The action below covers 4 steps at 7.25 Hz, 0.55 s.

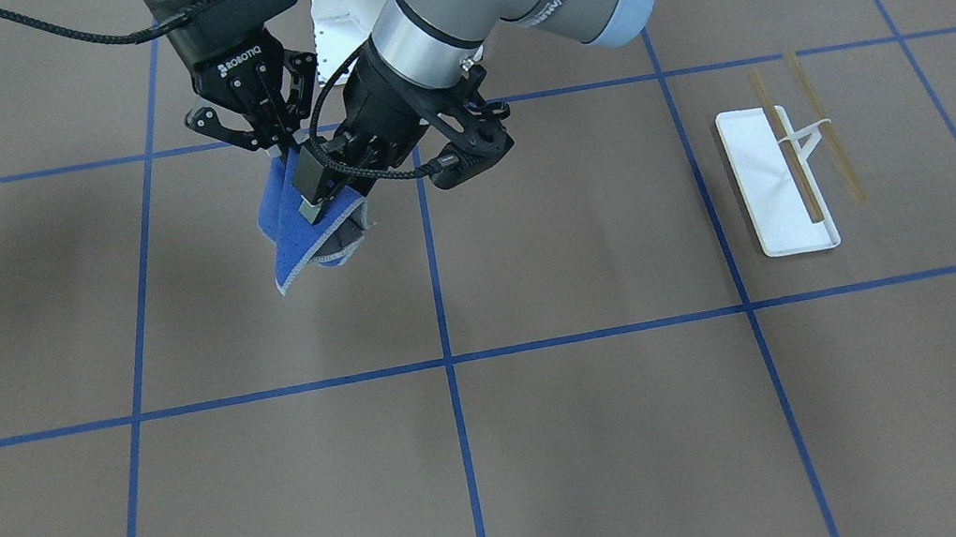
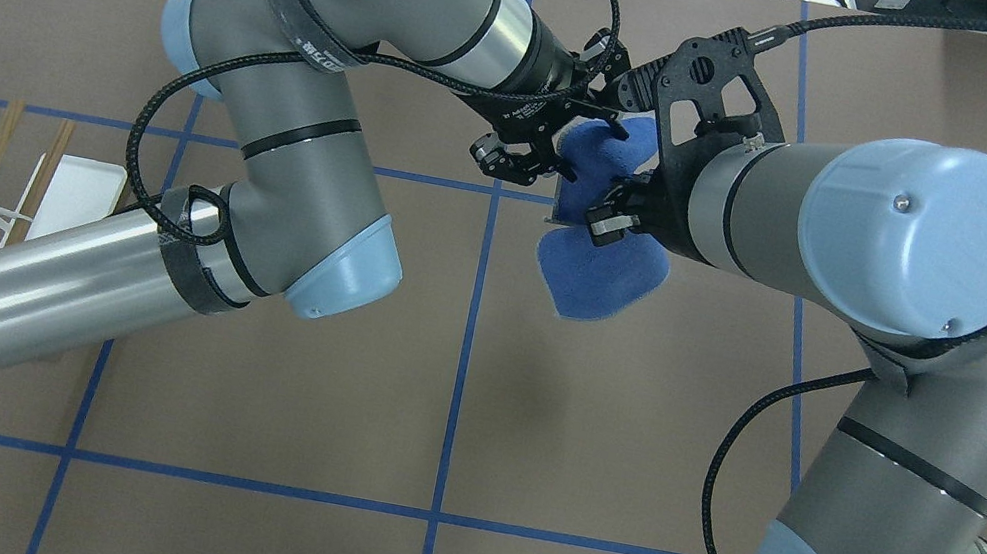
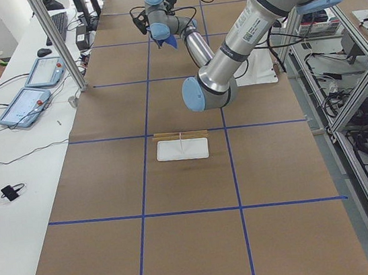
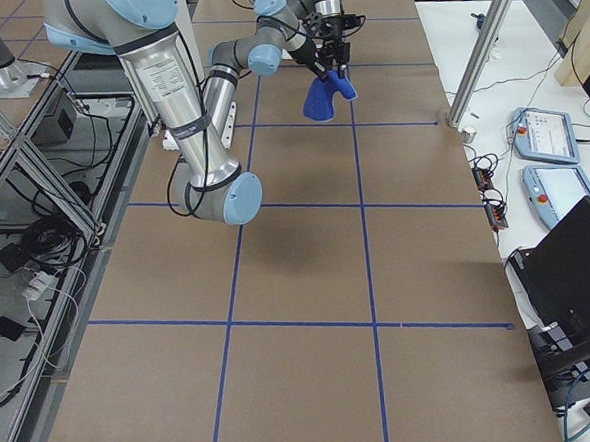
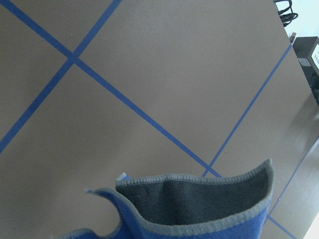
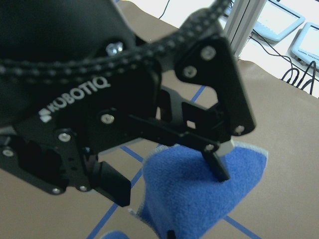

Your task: Hang towel on rack

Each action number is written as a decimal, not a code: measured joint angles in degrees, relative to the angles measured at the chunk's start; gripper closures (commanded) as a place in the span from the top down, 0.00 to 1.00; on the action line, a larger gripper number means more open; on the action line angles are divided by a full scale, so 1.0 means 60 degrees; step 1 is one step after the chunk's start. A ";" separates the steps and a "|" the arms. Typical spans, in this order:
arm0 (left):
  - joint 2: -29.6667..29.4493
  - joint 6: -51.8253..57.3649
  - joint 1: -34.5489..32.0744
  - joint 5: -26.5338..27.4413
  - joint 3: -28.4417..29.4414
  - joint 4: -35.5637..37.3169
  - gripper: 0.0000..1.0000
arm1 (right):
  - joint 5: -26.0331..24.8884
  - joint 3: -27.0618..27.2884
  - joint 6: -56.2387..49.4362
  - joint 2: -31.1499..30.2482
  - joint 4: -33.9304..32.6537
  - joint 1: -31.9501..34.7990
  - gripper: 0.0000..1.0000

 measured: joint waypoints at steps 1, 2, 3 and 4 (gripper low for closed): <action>0.0019 0.0020 -0.0006 0.0015 0.0025 -0.0102 0.08 | 0.0003 0.0100 0.0000 -0.0064 -0.0019 0.0002 0.00; 0.0033 0.0047 -0.0020 0.0025 0.0041 -0.0146 0.00 | 0.0005 0.0154 -0.0004 -0.0131 -0.0027 0.0002 0.00; 0.0037 0.0054 -0.0030 0.0029 0.0045 -0.0157 0.00 | 0.0005 0.0178 -0.0007 -0.0182 -0.0034 -0.0011 0.28; 0.0041 0.0040 -0.0037 0.0030 0.0046 -0.0154 0.00 | 0.0015 0.0198 -0.0004 -0.0264 -0.0040 -0.0030 0.99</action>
